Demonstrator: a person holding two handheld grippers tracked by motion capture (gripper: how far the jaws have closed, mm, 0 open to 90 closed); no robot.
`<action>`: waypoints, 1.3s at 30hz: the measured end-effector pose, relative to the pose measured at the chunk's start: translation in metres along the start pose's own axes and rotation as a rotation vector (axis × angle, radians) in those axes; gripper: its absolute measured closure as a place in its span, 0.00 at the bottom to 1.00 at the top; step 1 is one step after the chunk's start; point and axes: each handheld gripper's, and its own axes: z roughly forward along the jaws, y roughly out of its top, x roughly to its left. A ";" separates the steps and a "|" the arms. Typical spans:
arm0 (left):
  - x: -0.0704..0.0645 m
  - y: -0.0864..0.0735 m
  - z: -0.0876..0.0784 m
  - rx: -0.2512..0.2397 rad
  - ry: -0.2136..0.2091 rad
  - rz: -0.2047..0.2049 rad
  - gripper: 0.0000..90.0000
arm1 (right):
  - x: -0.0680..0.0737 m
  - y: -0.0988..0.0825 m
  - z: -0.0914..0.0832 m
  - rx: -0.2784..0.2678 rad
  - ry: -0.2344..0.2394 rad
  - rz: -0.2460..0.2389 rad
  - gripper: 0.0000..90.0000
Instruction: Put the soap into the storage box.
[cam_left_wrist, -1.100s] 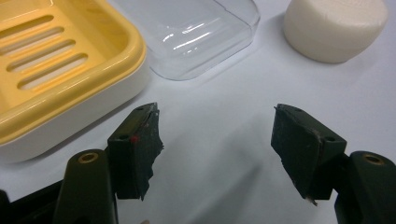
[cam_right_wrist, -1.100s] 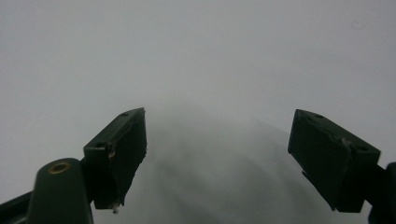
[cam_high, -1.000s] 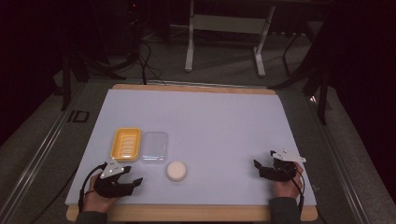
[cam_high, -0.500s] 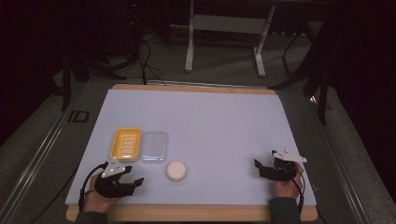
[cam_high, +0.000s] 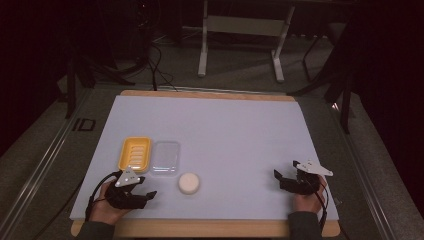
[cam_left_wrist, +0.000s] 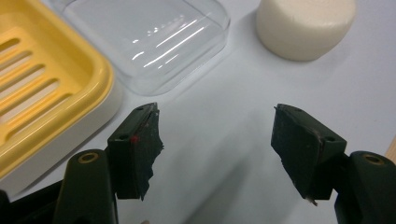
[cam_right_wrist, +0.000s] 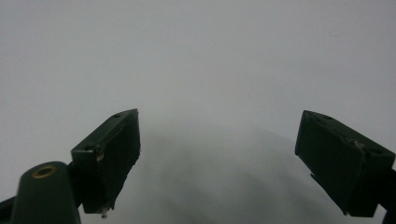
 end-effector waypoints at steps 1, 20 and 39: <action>0.000 0.001 0.001 0.003 -0.001 0.004 0.37 | 0.000 0.000 0.000 0.000 -0.001 0.000 0.15; 0.003 0.027 0.001 0.076 -0.025 0.076 0.37 | 0.000 0.000 0.001 0.010 0.005 -0.006 0.16; 0.008 0.046 0.002 0.088 -0.086 0.134 0.37 | 0.001 0.000 0.000 -0.005 0.004 -0.014 0.16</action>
